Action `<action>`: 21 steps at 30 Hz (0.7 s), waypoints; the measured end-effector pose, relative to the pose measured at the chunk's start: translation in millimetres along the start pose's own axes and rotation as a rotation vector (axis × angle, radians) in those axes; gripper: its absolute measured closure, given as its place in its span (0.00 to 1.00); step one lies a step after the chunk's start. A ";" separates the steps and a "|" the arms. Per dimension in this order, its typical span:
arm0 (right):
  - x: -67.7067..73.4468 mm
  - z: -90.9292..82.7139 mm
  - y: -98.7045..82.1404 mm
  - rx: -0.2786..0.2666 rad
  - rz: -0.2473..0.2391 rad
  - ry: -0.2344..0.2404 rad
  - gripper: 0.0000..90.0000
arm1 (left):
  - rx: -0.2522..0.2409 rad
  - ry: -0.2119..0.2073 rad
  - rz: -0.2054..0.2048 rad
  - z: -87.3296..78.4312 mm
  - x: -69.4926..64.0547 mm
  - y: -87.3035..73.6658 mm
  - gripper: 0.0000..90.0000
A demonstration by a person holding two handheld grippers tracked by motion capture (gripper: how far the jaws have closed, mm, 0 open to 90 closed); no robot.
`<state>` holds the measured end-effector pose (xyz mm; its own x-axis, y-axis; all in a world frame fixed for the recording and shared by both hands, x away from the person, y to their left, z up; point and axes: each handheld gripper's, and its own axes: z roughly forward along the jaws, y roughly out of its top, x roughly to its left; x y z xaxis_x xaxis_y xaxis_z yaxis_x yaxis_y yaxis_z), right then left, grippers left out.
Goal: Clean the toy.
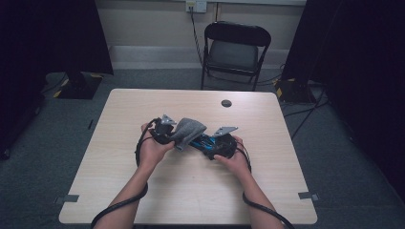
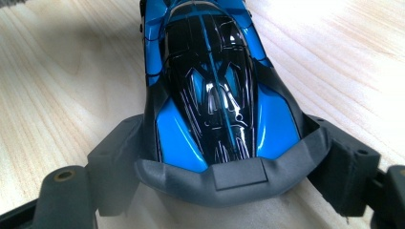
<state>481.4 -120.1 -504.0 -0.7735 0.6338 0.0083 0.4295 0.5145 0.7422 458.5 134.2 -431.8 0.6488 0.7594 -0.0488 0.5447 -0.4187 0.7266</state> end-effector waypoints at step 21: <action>0.0 0.0 0.0 0.000 -0.001 0.000 0.23 | 0.006 -0.076 0.079 11.4 -36.9 6.8 0.82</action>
<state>481.4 -120.1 -503.9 -0.7738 0.6334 0.0079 0.4291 0.5150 0.7420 444.3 97.7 -432.9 0.7281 0.6841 -0.0432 0.4931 -0.4790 0.7262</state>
